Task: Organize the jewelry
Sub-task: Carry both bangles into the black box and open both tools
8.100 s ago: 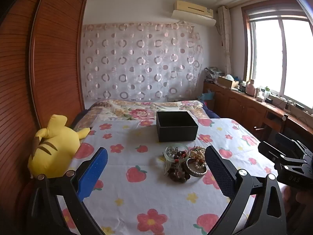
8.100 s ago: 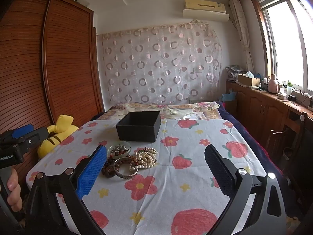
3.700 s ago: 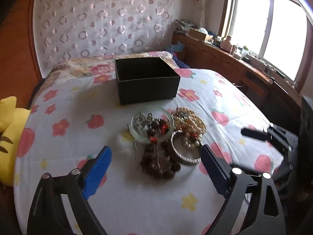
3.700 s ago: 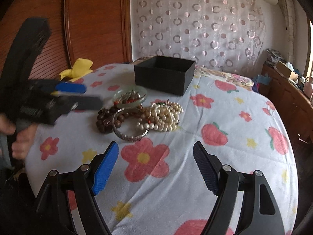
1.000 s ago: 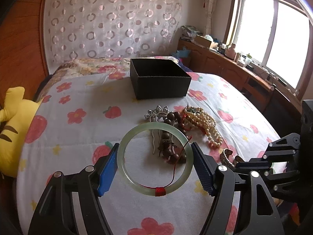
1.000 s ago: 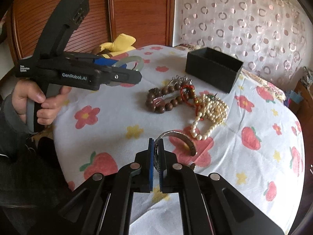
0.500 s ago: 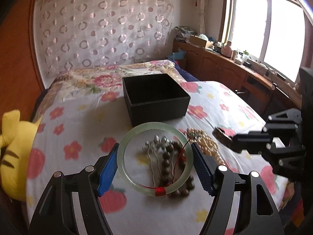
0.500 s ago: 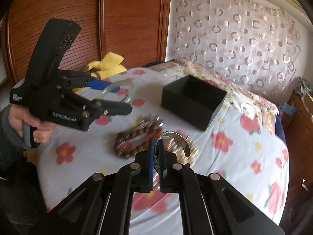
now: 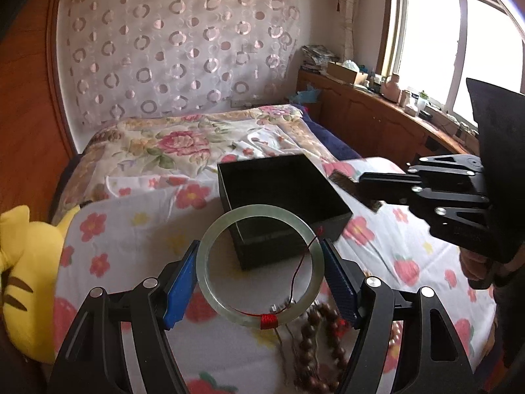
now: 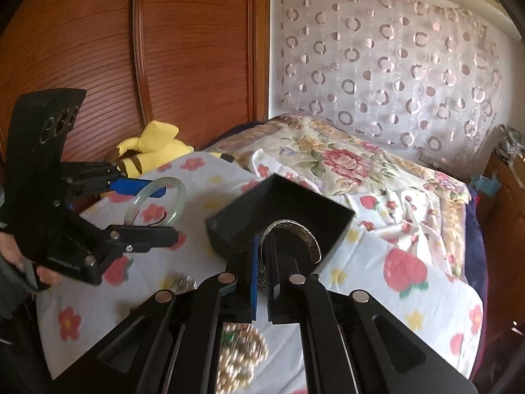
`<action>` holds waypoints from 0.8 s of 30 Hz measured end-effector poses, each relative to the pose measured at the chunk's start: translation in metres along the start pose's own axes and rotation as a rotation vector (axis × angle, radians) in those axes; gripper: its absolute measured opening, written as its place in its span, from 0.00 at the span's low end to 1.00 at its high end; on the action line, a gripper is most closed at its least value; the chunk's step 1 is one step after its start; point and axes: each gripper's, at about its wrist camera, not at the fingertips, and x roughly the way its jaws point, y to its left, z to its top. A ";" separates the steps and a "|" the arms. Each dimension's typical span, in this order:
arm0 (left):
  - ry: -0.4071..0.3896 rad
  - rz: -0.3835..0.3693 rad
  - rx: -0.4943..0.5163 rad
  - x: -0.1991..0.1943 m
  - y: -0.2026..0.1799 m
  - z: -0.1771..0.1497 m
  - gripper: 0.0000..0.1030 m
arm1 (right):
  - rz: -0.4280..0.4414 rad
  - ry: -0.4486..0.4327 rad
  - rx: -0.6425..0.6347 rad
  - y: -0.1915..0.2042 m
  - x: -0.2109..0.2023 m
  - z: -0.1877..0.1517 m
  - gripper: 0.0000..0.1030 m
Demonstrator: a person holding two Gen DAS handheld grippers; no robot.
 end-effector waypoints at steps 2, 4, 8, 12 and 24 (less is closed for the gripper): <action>-0.003 0.001 -0.003 0.004 0.005 0.009 0.67 | 0.010 0.006 0.005 -0.004 0.010 0.003 0.05; -0.005 0.002 -0.006 0.008 0.008 0.015 0.67 | 0.022 0.020 0.018 -0.009 0.020 0.002 0.05; 0.004 0.001 -0.009 0.018 0.013 0.027 0.67 | 0.033 0.053 0.027 -0.015 0.039 -0.002 0.05; 0.019 0.000 -0.013 0.029 0.016 0.032 0.67 | 0.028 0.079 0.030 -0.016 0.050 -0.004 0.05; 0.065 -0.027 0.021 0.068 0.003 0.051 0.67 | -0.025 0.044 0.063 -0.031 0.016 -0.012 0.05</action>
